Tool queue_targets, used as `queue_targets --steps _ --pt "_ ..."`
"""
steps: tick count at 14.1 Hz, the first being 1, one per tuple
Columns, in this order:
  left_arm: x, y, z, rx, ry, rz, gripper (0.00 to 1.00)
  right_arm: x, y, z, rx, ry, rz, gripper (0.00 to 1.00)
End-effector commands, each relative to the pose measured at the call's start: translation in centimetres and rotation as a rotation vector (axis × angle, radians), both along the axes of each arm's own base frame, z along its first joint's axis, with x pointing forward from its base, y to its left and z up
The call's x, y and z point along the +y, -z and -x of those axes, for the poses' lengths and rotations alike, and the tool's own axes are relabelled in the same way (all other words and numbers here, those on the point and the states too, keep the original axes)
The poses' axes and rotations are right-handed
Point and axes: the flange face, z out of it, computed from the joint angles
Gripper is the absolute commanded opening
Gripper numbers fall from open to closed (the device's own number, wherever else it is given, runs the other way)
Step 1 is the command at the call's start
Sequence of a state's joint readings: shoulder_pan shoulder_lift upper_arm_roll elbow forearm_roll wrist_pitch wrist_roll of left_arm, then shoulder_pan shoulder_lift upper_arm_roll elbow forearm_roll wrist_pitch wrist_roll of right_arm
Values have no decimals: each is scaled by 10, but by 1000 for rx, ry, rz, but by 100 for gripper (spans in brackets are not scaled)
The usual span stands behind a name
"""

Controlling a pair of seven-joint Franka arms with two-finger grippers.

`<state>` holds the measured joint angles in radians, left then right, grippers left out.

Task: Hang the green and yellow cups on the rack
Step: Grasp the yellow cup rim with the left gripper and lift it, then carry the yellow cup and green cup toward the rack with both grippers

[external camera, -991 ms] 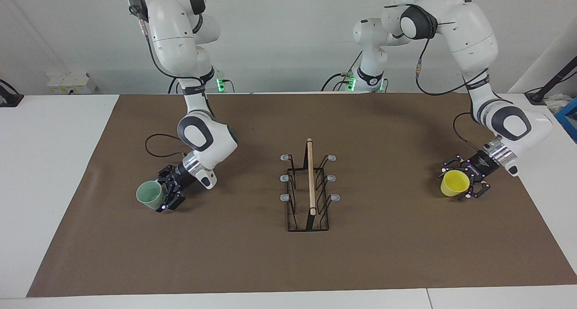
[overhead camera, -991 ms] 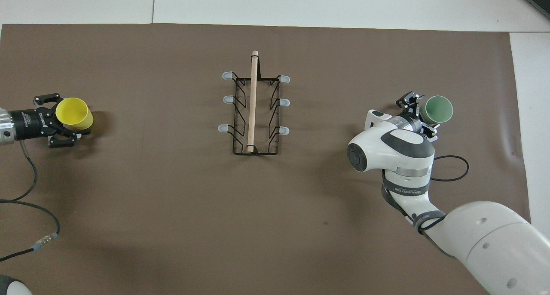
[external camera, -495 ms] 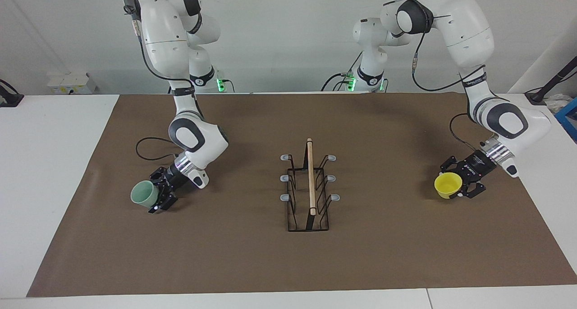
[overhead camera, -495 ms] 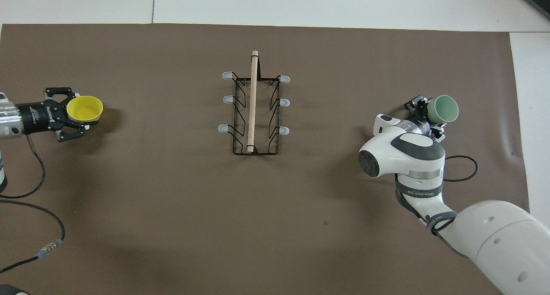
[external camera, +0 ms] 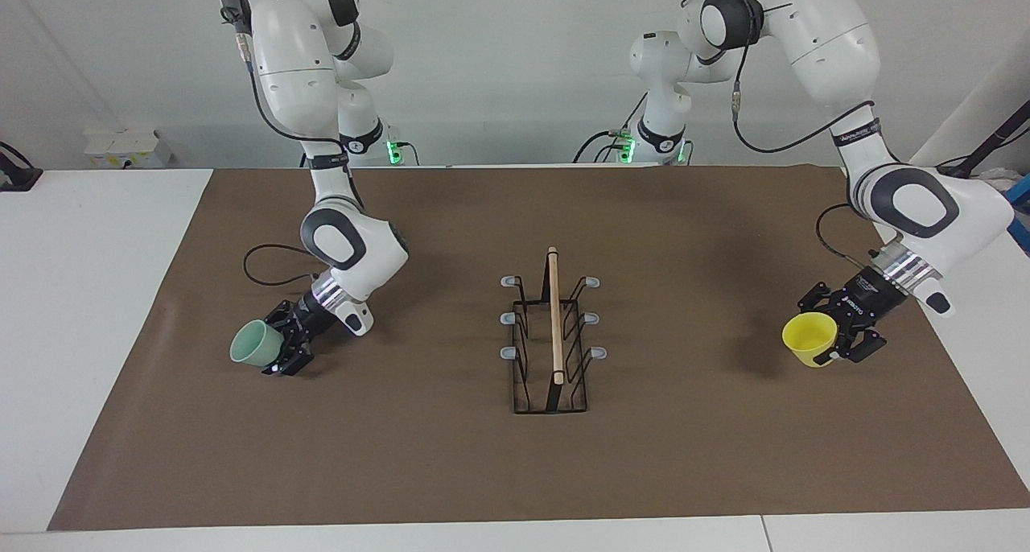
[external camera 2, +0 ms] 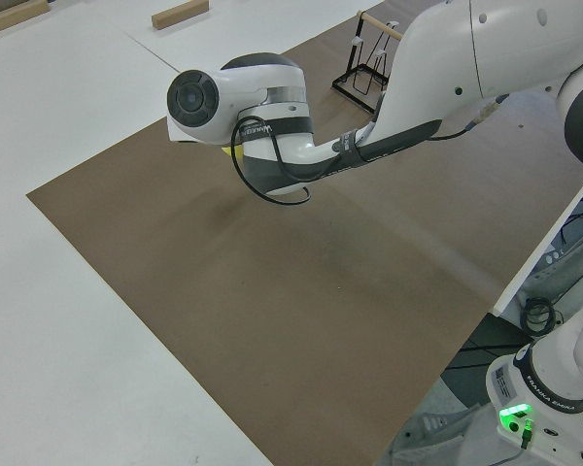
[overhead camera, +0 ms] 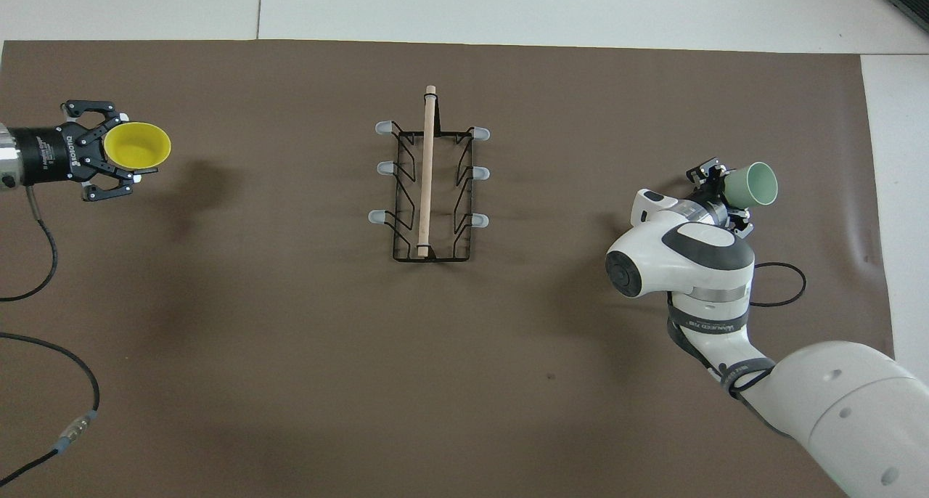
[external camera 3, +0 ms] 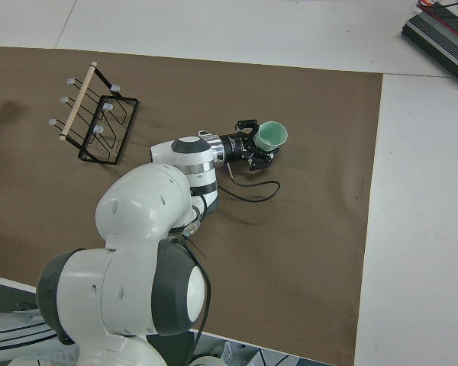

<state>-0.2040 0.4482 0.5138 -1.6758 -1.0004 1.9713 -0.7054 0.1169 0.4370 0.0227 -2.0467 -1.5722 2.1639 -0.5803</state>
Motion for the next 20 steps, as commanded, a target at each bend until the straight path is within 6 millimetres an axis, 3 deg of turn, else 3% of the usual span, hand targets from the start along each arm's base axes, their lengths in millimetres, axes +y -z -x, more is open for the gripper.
queue_targets --steps 1,3,5,8,11,13,15,17,20 --pt "-30 -55 10 -44 119 -137 0 2 -39 -3 14 48 -63 0" --pt "-57 -91 20 -64 212 -209 0 -1 -53 -5 42 90 -125 0" --pt "-98 -124 32 -57 291 -301 0 1 -76 -4 23 142 -195 0" --pt "-168 -150 58 -58 419 -448 0 6 -121 -12 50 270 -396 0" --pt "-228 -170 91 -117 550 -541 0 5 -149 -12 54 376 -565 0" --pt "-274 -169 107 -160 670 -664 0 9 -177 -7 30 465 -728 0" --pt "-304 -162 118 -241 726 -747 0 9 -200 -1 19 550 -907 0" --pt "-328 -151 129 -359 739 -829 0 5 -220 3 20 631 -1096 0" --pt "-349 -134 140 -633 721 -837 0 14 -237 7 63 688 -1359 1"
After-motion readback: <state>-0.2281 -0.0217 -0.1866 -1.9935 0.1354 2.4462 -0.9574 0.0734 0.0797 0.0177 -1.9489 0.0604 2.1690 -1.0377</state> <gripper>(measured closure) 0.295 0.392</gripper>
